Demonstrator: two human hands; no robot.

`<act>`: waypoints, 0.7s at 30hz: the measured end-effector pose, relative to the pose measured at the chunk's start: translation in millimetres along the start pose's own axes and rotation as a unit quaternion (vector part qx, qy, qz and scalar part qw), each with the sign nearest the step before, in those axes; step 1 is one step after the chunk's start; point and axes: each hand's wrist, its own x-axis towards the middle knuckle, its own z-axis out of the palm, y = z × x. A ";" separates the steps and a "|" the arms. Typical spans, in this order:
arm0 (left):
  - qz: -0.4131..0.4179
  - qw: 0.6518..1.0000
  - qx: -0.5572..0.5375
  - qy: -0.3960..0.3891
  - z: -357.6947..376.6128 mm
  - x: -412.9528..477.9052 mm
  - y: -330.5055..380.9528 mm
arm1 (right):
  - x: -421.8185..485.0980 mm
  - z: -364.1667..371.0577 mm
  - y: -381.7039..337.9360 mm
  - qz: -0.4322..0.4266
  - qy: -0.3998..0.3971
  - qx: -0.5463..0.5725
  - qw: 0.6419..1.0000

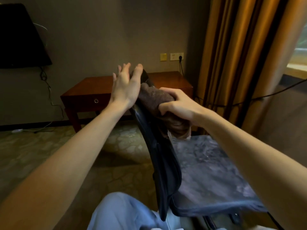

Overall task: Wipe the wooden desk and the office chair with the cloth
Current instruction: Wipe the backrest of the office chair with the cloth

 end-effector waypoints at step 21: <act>0.026 0.999 0.005 0.048 11.5 -9.2 -50.3 | -68.6 97.9 93.9 -0.222 0.204 -0.330 0.895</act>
